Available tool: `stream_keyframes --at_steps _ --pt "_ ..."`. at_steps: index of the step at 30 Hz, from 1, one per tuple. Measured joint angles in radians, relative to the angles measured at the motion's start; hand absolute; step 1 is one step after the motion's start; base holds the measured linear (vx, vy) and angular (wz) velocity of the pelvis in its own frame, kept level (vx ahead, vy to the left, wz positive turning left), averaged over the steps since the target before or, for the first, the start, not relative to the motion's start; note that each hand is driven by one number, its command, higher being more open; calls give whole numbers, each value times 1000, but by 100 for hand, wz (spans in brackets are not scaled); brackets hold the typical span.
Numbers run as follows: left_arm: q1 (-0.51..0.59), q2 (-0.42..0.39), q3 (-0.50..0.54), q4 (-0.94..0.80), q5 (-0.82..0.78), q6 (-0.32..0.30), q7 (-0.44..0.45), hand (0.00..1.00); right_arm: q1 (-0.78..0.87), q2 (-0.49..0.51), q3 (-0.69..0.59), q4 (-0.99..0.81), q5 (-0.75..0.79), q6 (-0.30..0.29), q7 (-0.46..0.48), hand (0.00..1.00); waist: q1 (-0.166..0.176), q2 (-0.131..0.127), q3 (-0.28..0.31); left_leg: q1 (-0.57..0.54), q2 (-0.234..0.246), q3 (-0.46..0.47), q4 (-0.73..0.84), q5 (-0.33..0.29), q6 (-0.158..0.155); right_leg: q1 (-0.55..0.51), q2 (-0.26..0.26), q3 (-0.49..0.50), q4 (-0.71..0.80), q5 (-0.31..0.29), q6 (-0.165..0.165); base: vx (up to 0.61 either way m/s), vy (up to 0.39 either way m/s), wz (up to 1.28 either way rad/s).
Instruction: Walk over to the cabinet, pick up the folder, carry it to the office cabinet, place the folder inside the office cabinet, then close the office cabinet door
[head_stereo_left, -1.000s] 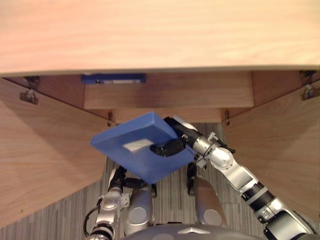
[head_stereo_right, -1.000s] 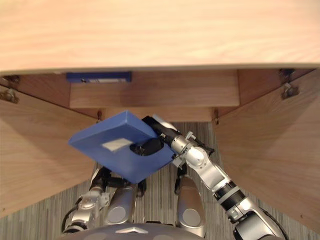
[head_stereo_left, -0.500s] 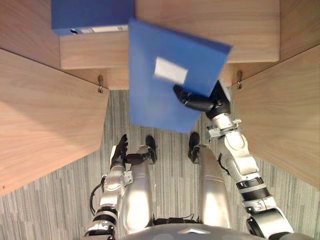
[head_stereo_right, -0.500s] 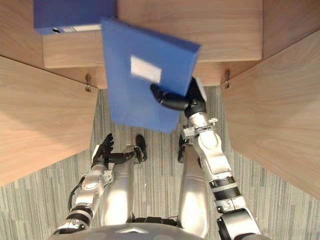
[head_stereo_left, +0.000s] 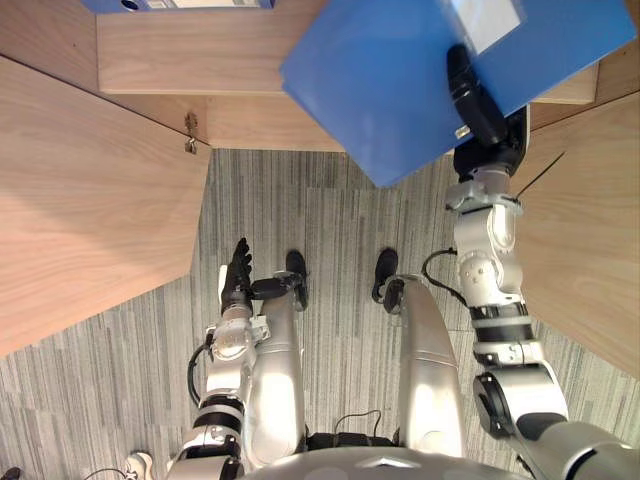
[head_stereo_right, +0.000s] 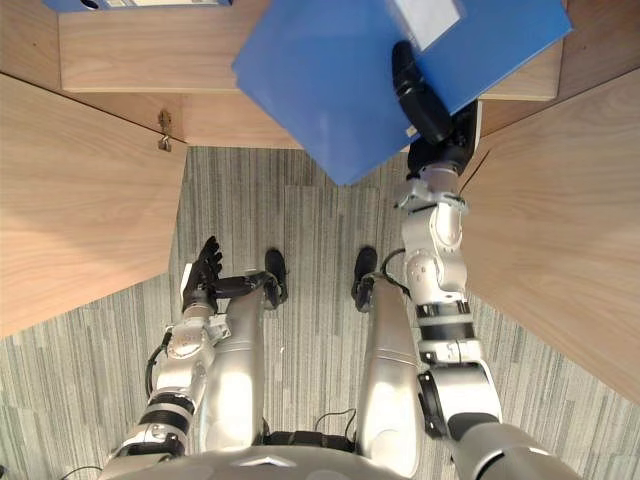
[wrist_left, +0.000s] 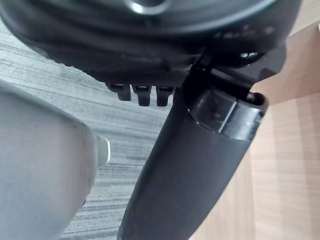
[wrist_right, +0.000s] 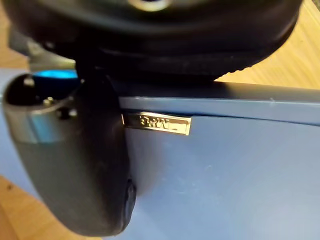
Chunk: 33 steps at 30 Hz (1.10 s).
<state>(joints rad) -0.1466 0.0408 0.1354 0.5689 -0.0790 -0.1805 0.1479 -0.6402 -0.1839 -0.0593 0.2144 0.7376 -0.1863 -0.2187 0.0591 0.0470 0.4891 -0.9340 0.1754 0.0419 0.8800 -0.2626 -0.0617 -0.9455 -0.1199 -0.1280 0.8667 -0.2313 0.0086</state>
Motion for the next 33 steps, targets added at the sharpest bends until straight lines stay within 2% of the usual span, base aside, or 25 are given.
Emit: stream_keyframes --at_steps 7,16,20,21,29,33 --pt "-14 -13 0 2 -31 16 44 100 -187 -8 -20 118 204 -9 -70 0 12 0 0 -29 -19 -30 -30 30 -8 -16 -18 -33 -11 0 0 6 -1 15" --pt "-35 -29 4 4 -49 18 78 100 -326 -18 -100 219 296 -36 -157 0 22 -7 4 -53 -41 -57 -72 59 -14 -22 -37 -67 -35 3 -4 14 25 14" --pt "-36 -39 0 3 -54 17 93 100 -402 -22 -200 225 367 -51 -201 0 24 -7 4 -49 -54 -55 -122 83 -8 -18 -49 -79 -68 19 -13 38 49 12" --pt "-36 -44 -3 4 -66 17 98 100 -418 -22 -227 228 378 -70 -220 100 24 -7 4 -45 -59 -55 -133 90 -6 -13 -54 -83 -76 21 -12 48 52 17" --pt "-35 -59 -37 3 -70 16 121 100 -458 -54 -294 231 406 -140 -269 100 25 -9 1 -12 -72 -47 -198 116 4 26 -63 -94 -139 43 -6 29 59 6" --pt "-37 -62 -44 4 -70 16 125 100 -468 -63 -304 228 405 -147 -272 100 25 -9 -2 -8 -75 -47 -210 123 2 27 -65 -95 -143 44 -6 1 14 1"
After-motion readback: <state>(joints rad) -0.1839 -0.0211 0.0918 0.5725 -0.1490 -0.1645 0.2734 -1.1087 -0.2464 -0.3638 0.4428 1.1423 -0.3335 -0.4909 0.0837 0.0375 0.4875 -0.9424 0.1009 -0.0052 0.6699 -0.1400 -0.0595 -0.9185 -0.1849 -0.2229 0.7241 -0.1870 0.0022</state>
